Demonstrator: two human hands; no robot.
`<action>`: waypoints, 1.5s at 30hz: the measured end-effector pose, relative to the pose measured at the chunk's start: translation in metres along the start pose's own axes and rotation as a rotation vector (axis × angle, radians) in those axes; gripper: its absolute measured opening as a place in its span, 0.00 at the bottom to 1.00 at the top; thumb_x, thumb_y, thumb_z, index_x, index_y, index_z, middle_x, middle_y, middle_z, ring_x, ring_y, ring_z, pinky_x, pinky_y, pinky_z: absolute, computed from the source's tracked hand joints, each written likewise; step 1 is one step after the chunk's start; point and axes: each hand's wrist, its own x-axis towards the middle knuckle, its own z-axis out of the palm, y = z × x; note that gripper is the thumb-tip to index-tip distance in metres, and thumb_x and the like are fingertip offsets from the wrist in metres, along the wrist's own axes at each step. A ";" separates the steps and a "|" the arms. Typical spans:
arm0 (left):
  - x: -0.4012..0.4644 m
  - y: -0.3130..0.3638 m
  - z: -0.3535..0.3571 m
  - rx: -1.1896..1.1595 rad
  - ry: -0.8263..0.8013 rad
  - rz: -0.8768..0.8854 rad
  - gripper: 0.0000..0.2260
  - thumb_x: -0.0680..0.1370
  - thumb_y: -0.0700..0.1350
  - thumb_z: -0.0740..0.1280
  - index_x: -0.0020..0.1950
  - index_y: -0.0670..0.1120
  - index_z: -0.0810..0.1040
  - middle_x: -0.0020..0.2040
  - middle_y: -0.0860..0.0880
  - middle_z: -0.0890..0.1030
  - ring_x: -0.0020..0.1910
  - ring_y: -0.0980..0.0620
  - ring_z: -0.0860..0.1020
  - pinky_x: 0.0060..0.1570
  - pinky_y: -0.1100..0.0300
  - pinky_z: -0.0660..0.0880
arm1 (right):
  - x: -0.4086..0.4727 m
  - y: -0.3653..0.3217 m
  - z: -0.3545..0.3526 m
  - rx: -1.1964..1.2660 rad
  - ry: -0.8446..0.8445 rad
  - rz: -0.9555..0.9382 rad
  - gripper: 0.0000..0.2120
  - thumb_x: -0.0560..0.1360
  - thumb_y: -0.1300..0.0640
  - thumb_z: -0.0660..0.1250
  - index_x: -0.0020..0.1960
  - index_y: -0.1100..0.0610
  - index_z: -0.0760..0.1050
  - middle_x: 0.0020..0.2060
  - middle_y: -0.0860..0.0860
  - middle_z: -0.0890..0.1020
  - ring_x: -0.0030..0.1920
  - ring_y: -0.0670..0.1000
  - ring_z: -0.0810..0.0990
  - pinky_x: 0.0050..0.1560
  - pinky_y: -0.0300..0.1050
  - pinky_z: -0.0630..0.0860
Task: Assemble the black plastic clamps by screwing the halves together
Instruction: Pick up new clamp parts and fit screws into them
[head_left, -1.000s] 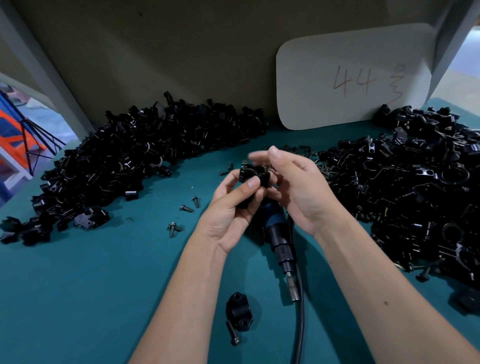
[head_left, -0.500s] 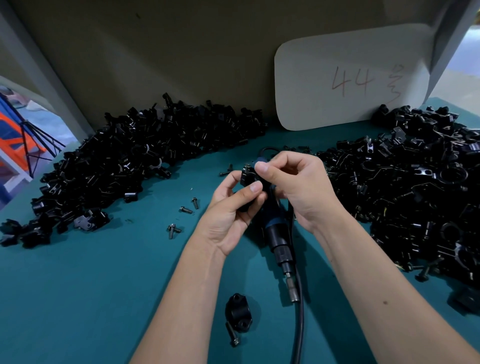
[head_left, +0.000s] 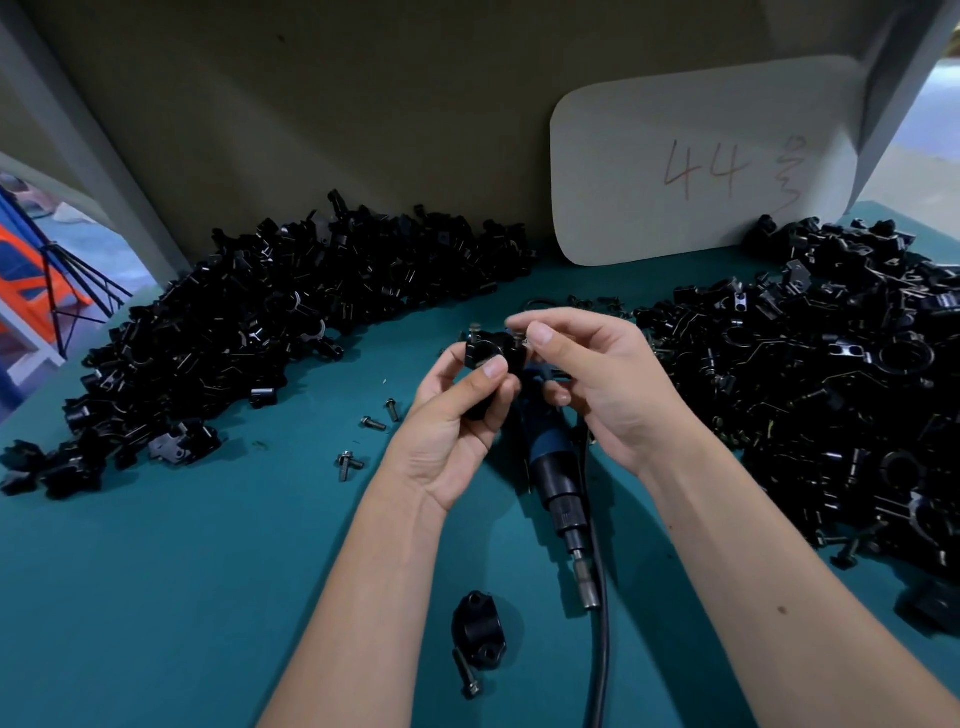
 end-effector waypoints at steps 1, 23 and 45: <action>0.000 0.001 -0.001 -0.002 0.001 -0.001 0.15 0.72 0.35 0.72 0.57 0.42 0.77 0.48 0.44 0.84 0.38 0.55 0.82 0.38 0.68 0.81 | 0.000 0.000 0.000 -0.014 -0.007 -0.005 0.07 0.80 0.58 0.70 0.51 0.53 0.87 0.45 0.57 0.79 0.43 0.52 0.73 0.32 0.38 0.66; 0.001 -0.006 0.003 0.354 0.017 0.097 0.15 0.68 0.34 0.75 0.50 0.44 0.75 0.40 0.44 0.85 0.41 0.51 0.85 0.48 0.58 0.83 | 0.004 -0.001 0.004 -0.274 0.064 -0.159 0.07 0.79 0.60 0.73 0.52 0.51 0.87 0.44 0.50 0.83 0.42 0.52 0.74 0.43 0.39 0.74; 0.001 -0.009 0.008 0.403 0.031 0.306 0.13 0.67 0.33 0.74 0.48 0.38 0.74 0.53 0.37 0.79 0.47 0.48 0.84 0.43 0.59 0.82 | 0.004 0.009 0.018 -0.276 0.231 -0.226 0.18 0.73 0.59 0.79 0.34 0.60 0.72 0.38 0.60 0.77 0.35 0.46 0.78 0.31 0.43 0.78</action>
